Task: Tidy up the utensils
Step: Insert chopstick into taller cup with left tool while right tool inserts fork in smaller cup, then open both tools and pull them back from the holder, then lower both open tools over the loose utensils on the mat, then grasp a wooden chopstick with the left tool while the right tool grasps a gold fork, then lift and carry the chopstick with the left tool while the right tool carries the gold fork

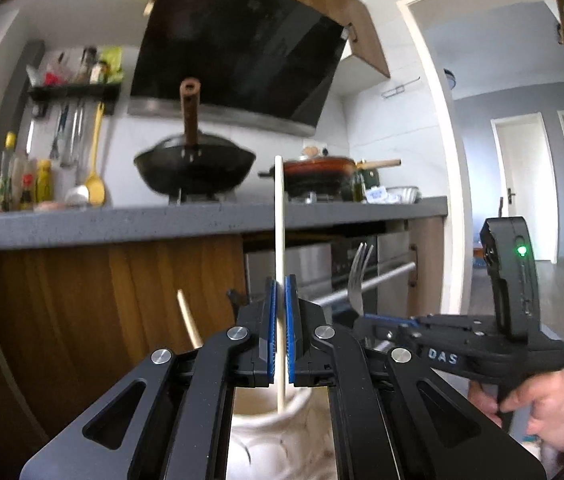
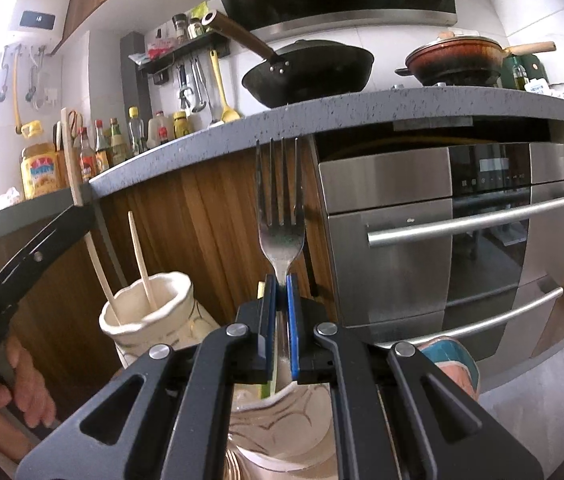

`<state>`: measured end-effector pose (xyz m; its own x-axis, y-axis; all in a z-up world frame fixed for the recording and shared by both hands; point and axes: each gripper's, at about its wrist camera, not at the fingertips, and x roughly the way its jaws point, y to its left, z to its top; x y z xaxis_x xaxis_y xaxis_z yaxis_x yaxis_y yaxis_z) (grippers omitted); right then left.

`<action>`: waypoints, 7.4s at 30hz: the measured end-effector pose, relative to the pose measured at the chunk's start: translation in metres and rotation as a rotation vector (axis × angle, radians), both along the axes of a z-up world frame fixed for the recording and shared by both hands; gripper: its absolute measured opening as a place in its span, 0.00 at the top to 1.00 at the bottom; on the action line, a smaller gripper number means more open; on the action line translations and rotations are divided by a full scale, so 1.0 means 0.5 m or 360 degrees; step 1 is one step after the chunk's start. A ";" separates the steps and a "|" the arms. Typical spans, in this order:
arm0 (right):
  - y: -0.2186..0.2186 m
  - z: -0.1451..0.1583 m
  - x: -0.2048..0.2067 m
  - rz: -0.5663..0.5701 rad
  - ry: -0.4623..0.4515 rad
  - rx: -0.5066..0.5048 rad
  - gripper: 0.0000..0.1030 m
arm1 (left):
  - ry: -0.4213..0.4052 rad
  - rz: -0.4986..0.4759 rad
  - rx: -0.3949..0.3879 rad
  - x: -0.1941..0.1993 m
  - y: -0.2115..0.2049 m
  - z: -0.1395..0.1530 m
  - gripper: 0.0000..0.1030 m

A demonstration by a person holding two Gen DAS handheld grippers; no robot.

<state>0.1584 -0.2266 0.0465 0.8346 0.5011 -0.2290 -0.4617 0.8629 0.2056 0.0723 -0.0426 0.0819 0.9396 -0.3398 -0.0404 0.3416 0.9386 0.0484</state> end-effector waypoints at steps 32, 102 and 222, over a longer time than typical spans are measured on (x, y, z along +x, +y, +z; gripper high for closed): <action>0.020 -0.031 0.018 -0.0038 0.0096 -0.0107 0.91 | 0.0441 0.0193 -0.0034 0.053 0.066 -0.049 0.90; -0.017 -0.151 -0.131 -0.0159 0.0536 -0.0140 0.04 | 0.1264 0.0173 0.0267 -0.040 0.021 -0.257 0.21; -0.096 0.121 -0.058 -0.0232 -0.0357 0.0470 0.97 | -0.0023 0.0097 -0.0263 0.131 0.017 0.068 0.94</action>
